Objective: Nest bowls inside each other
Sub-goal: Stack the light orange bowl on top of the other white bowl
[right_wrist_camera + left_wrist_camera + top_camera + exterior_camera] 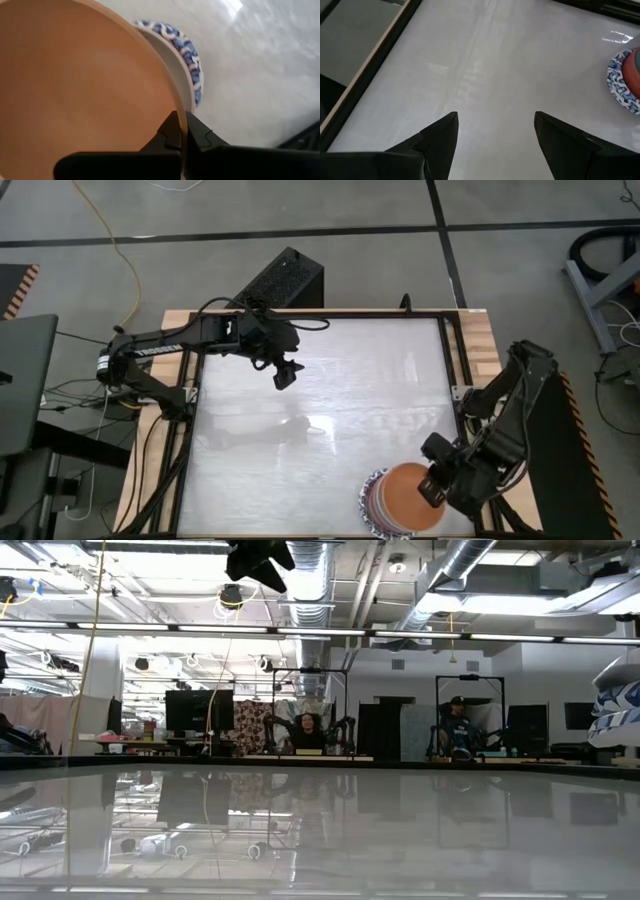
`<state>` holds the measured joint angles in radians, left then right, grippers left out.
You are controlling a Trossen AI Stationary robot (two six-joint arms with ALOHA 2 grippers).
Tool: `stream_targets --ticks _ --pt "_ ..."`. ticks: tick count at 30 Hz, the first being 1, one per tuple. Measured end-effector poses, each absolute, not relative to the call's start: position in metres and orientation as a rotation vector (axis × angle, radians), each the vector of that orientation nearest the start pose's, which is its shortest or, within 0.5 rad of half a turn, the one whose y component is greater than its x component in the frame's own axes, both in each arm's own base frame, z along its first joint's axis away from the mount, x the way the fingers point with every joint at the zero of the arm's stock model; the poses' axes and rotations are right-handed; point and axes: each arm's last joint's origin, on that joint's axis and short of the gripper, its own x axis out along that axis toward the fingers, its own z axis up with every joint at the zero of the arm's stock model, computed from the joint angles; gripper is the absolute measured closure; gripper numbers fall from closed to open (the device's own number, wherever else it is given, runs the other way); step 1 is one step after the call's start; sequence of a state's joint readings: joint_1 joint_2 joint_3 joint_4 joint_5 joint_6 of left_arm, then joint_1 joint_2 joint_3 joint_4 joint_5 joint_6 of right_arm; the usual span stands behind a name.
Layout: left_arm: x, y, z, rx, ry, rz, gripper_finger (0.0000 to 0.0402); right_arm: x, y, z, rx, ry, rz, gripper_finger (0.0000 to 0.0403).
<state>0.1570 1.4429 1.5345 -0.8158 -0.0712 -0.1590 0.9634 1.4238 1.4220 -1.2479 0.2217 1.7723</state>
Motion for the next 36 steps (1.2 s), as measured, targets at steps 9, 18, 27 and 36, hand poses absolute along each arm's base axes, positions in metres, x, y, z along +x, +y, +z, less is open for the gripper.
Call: stream_targets --ticks 9,18,27,36 --pt "0.293 0.048 0.383 -0.191 0.706 0.279 0.0152 0.157 0.212 0.322 0.781 1.236 -0.449 0.0394" --pt "0.293 0.049 0.383 -0.184 0.705 0.302 0.0152 0.168 0.204 0.32 0.734 1.239 -0.448 0.0394" --pt "0.293 0.049 0.383 -0.177 0.707 0.305 0.0152 0.179 0.206 0.31 0.686 1.32 -0.439 0.0394" --pt "0.293 0.05 0.383 -0.168 0.709 0.32 0.0152 0.18 0.208 0.311 0.704 1.311 -0.419 0.0385"
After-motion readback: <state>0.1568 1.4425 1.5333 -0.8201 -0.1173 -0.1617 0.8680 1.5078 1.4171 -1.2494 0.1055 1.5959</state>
